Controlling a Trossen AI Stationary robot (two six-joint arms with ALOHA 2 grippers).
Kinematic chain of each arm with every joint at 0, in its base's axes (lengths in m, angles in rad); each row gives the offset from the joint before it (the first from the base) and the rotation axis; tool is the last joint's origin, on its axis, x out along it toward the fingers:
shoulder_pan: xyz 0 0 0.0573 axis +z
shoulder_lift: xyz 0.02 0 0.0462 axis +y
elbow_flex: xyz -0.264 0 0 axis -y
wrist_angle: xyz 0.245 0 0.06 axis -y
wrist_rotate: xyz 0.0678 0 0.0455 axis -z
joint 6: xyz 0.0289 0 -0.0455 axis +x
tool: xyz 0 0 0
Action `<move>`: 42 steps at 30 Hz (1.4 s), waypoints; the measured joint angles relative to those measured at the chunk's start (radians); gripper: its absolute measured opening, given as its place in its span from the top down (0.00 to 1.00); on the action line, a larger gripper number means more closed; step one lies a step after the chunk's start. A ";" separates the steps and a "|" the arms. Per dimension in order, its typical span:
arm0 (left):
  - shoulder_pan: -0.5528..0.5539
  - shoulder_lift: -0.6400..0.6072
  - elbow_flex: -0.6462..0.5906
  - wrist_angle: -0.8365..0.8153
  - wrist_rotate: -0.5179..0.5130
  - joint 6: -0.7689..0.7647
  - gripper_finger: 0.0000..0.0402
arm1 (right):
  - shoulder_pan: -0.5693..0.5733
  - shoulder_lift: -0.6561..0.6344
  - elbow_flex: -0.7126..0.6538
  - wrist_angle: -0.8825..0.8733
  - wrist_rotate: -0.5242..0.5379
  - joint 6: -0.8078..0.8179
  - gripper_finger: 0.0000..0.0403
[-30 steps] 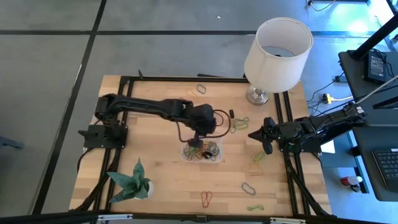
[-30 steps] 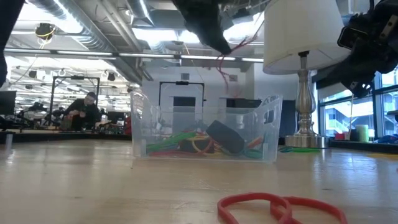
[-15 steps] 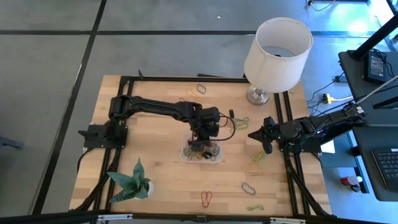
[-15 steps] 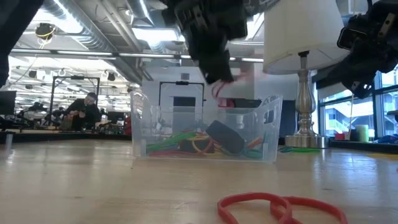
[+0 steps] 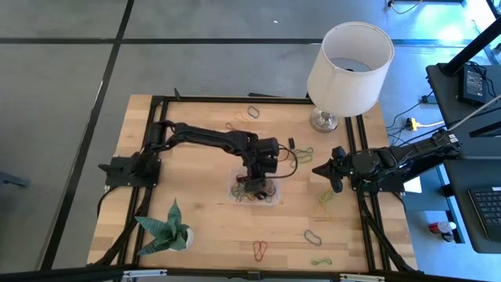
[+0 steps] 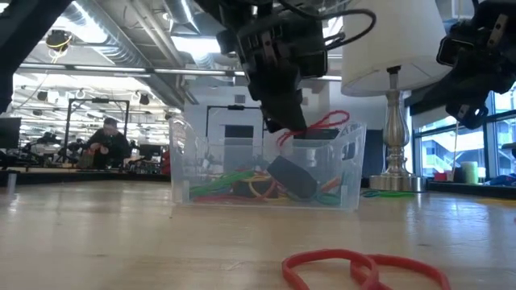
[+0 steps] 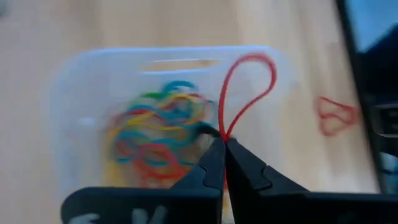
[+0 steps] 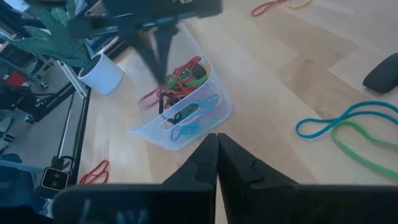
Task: Pick and place rubber bands into bin
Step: Put the red rubber band into the transparent bin, then put the blue rubber band into the transparent bin
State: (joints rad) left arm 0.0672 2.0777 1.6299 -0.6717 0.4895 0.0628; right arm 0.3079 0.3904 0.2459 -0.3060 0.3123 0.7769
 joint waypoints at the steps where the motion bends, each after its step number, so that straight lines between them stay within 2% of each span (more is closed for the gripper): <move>1: 0.005 0.000 0.000 0.000 -0.026 0.000 0.99 | 0.000 0.000 0.000 0.000 0.000 0.001 0.97; 11: 0.020 0.000 0.000 -0.113 -0.124 -0.043 0.97 | 0.000 0.000 0.000 -0.001 0.000 -0.023 0.97; 23: 0.028 0.000 0.000 -0.129 -0.130 -0.068 0.73 | 0.000 0.000 0.000 -0.011 0.000 -0.026 0.97; 28: 0.045 -0.008 0.019 -0.149 -0.128 -0.087 0.68 | 0.000 0.000 0.000 -0.012 0.000 -0.030 0.97; 36: 0.073 -0.045 0.092 -0.161 -0.130 -0.079 0.72 | 0.000 0.000 0.000 -0.015 0.000 -0.082 0.97; 42: 0.101 -0.095 0.113 -0.177 -0.131 -0.004 0.85 | 0.000 0.000 0.000 -0.011 0.000 -0.080 0.97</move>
State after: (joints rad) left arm 0.1686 1.9830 1.7432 -0.8484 0.3588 0.0585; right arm 0.3077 0.3901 0.2459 -0.3173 0.3126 0.6972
